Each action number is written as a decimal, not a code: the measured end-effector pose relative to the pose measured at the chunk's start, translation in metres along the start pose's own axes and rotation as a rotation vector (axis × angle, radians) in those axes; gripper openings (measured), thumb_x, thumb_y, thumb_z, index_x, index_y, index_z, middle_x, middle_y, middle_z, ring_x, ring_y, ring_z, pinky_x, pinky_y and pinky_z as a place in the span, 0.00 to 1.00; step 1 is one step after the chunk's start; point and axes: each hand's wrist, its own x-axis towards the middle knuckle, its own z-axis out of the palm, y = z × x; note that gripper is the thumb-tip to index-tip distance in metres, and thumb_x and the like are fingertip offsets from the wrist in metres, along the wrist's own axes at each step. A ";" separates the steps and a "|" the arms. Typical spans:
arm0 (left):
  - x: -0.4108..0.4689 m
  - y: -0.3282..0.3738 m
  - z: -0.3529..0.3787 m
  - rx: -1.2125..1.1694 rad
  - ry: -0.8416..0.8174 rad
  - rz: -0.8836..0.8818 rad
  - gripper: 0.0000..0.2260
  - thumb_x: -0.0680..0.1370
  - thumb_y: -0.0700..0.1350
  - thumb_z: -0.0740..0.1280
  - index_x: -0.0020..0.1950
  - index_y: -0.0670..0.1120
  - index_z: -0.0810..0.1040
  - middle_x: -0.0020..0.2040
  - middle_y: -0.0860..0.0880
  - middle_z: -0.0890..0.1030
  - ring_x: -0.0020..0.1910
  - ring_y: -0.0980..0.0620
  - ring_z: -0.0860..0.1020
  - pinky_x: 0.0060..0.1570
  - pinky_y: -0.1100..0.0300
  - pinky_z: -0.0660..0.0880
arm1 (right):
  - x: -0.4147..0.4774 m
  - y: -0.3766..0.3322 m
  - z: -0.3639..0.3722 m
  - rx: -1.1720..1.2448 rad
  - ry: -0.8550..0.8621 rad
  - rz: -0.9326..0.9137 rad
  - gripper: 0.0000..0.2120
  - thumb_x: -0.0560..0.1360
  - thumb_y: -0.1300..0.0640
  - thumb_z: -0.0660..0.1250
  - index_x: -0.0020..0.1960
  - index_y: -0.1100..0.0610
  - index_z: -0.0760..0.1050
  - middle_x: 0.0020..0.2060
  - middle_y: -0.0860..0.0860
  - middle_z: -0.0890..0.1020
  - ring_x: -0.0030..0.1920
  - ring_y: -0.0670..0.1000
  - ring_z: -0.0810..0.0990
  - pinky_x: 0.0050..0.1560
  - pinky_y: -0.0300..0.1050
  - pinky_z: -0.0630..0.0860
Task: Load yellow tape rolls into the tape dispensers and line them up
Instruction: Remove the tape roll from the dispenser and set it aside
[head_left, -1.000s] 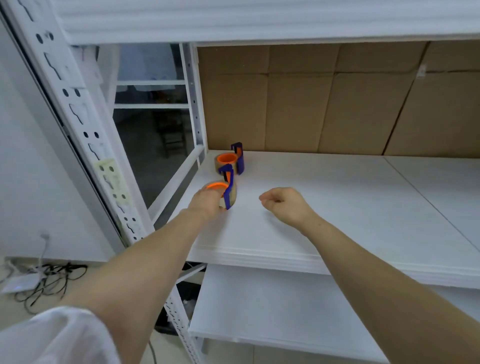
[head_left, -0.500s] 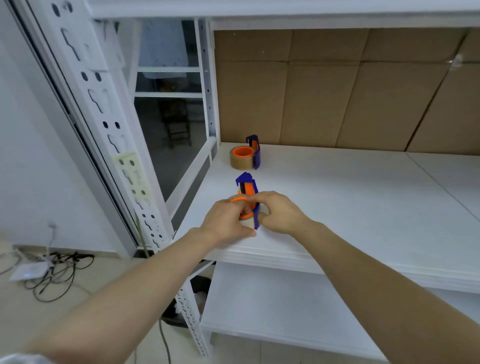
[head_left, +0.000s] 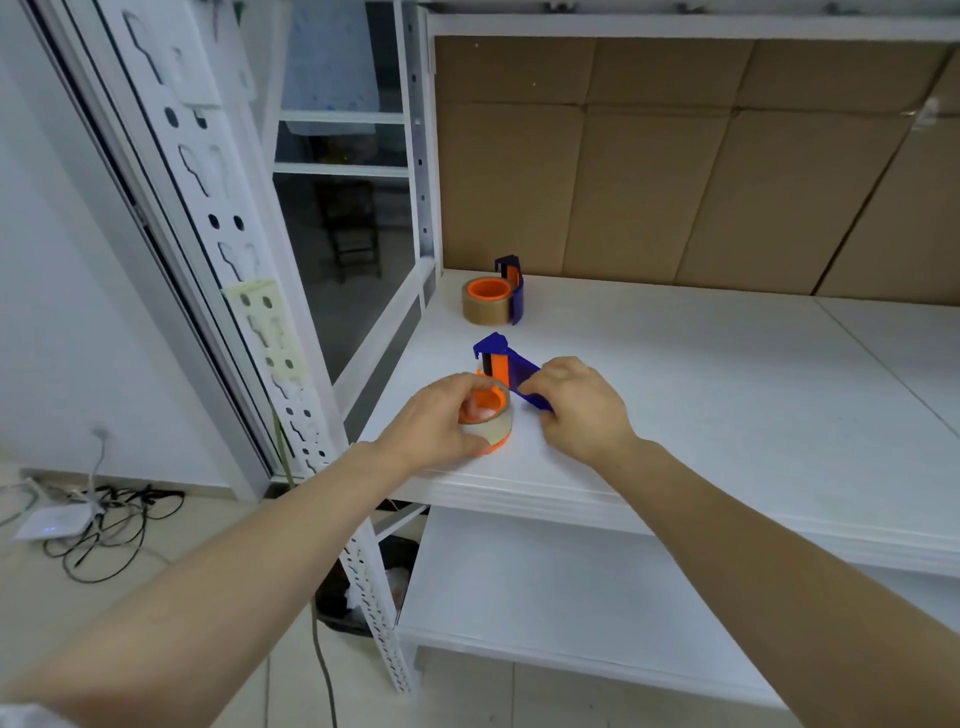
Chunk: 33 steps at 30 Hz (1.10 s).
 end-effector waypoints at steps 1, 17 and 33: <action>0.000 -0.002 0.002 -0.012 0.001 0.003 0.41 0.65 0.45 0.77 0.73 0.49 0.61 0.68 0.47 0.69 0.66 0.48 0.68 0.59 0.65 0.65 | 0.000 -0.003 0.001 0.042 -0.009 -0.035 0.22 0.72 0.62 0.65 0.65 0.53 0.71 0.63 0.51 0.76 0.66 0.52 0.69 0.62 0.46 0.71; -0.007 -0.025 0.015 -0.534 -0.037 -0.323 0.53 0.66 0.39 0.77 0.77 0.47 0.41 0.73 0.45 0.64 0.70 0.47 0.67 0.61 0.62 0.67 | 0.041 -0.033 0.022 0.288 -0.341 0.157 0.48 0.62 0.51 0.78 0.74 0.52 0.54 0.70 0.51 0.66 0.68 0.55 0.66 0.62 0.48 0.70; -0.005 -0.010 0.000 -0.340 0.054 -0.246 0.50 0.68 0.42 0.73 0.77 0.48 0.40 0.77 0.46 0.51 0.76 0.46 0.53 0.70 0.52 0.60 | 0.033 -0.025 -0.022 1.042 0.034 0.411 0.24 0.64 0.54 0.77 0.57 0.54 0.73 0.58 0.53 0.76 0.51 0.49 0.77 0.42 0.36 0.76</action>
